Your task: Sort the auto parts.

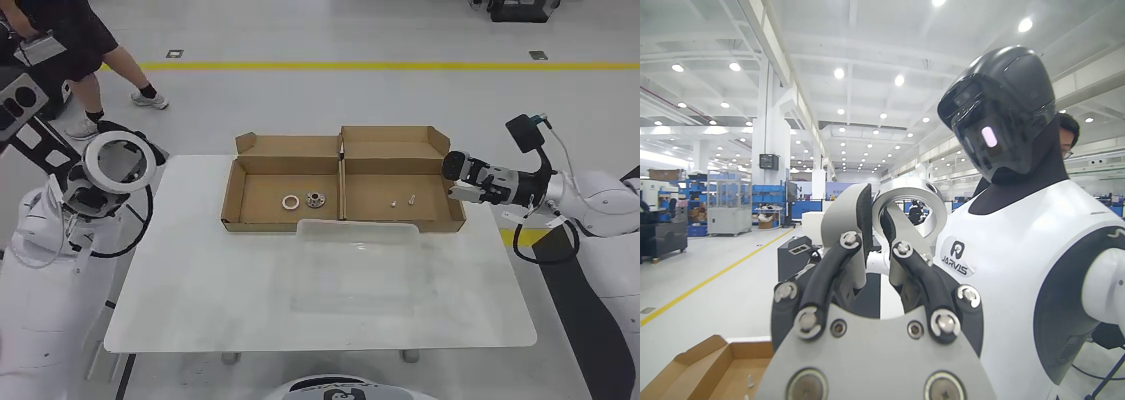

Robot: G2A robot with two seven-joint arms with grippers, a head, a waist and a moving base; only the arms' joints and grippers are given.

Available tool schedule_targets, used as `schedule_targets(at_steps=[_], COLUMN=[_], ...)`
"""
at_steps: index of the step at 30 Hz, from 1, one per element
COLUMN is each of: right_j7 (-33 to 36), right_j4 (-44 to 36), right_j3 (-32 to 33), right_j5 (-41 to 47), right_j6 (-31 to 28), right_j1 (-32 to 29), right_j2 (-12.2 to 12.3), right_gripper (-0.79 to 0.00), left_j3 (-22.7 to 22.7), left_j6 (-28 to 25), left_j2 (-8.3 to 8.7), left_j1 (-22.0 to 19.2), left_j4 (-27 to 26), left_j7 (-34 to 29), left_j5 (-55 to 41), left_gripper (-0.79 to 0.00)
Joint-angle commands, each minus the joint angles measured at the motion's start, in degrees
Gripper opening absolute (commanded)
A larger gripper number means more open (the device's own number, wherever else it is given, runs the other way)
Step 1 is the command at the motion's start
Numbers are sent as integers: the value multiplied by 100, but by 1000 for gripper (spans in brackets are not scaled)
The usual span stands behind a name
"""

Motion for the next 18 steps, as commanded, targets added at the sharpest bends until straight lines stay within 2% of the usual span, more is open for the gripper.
schedule_targets(at_steps=[1, 9, 18], right_j7=[0, 0, 0], right_j4=[0, 0, 0], right_j3=[0, 0, 0], right_j5=[0, 0, 0], right_j6=[0, 0, 0], right_j1=[0, 0, 0], right_j2=[0, 0, 0], right_gripper=[0, 0, 0], left_j3=[-29, 14, 255], left_j6=[0, 0, 78], left_j2=[-14, -85, -155], left_j1=[-11, -64, -238], left_j4=[10, 111, 382], left_j7=[-146, -197, -119], left_j5=[-92, 45, 1074], left_gripper=[-785, -785, -785])
